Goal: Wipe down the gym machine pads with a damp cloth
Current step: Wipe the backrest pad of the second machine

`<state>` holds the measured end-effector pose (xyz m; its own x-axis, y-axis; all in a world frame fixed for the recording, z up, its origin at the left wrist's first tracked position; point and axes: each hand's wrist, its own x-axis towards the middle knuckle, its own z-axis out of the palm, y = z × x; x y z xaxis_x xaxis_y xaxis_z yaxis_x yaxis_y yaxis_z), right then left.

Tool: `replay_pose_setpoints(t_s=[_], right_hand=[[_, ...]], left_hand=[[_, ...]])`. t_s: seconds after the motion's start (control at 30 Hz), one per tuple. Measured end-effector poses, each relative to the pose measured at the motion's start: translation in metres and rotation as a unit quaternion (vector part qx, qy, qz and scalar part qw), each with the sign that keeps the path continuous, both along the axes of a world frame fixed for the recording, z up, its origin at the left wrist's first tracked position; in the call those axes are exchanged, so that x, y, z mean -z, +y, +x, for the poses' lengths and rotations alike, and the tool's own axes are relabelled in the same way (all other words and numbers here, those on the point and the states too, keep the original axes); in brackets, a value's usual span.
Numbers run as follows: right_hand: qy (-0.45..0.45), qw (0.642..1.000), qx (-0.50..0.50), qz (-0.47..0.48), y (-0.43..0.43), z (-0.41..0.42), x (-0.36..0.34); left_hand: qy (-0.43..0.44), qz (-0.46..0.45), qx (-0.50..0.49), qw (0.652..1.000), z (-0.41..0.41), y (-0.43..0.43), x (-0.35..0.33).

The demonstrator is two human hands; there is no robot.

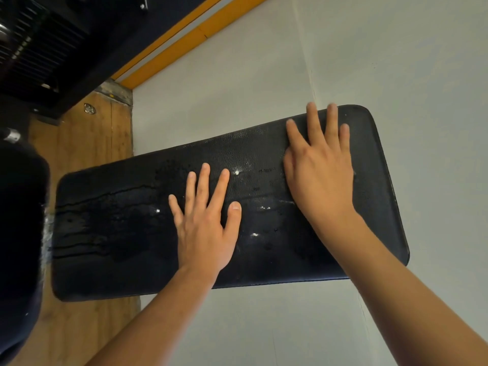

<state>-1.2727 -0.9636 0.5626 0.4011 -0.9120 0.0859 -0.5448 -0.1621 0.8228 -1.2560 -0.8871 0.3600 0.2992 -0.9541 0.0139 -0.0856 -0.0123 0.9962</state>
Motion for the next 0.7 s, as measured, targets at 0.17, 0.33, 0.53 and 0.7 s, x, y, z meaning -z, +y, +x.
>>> replay_pose_setpoints(t_s=[0.17,0.33,0.53,0.7], right_hand=[[0.012,1.0,0.018,-0.004,-0.042,0.022,0.002],[0.003,1.0,0.002,0.01,-0.039,0.02,0.002],[-0.004,0.999,-0.003,0.04,-0.017,0.014,0.0],[0.007,0.998,-0.006,0.06,0.031,-0.007,-0.002]], left_hand=[[0.002,0.004,-0.002,1.0,-0.001,0.001,-0.002],[0.0,0.003,-0.006,1.0,-0.001,0.001,0.0],[0.0,-0.001,-0.012,1.0,-0.001,0.0,0.001],[0.006,-0.002,-0.014,1.0,0.001,-0.001,0.0]])
